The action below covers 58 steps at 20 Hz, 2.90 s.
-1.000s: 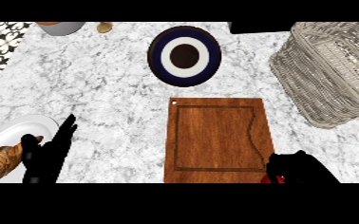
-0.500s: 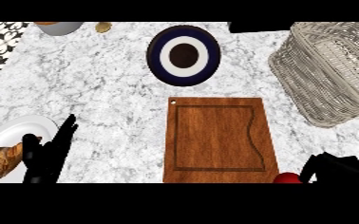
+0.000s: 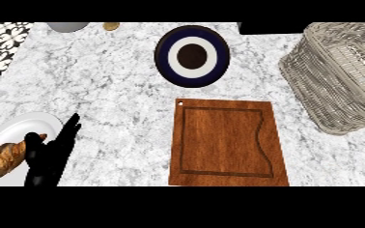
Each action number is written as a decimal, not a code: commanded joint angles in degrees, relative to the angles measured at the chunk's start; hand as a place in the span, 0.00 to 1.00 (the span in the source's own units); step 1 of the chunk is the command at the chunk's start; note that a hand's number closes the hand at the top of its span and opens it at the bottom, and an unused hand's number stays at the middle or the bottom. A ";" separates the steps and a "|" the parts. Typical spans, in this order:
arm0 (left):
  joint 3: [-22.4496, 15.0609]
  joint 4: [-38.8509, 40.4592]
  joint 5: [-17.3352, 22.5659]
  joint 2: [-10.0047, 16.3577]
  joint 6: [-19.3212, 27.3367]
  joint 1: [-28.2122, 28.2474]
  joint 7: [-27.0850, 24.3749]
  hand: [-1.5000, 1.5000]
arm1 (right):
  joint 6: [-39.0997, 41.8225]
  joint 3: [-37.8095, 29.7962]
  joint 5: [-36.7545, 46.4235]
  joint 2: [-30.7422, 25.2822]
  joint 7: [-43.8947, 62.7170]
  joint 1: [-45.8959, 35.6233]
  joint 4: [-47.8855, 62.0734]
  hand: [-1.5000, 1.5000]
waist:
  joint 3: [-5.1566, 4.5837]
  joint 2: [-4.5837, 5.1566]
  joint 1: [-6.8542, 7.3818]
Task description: Pick the tomato from the cutting board and place it in the basket
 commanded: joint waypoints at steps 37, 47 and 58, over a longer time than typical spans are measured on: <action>0.22 8.45 -2.14 -1.86 -2.55 -4.27 1.00 0.50 | 8.81 3.13 6.77 -12.03 -21.56 -38.11 79.22 1.00 | -0.53 1.60 3.26; -0.35 8.18 -3.35 -3.03 -2.09 -2.93 0.38 0.50 | 9.32 3.45 14.44 -15.29 -43.54 -42.24 97.37 0.00 | -0.41 1.19 3.18; -1.19 5.58 -4.58 -4.60 -1.05 0.56 -0.16 0.50 | 15.54 -3.82 9.84 -21.17 -43.44 -49.77 111.79 0.00 | -0.42 1.02 2.93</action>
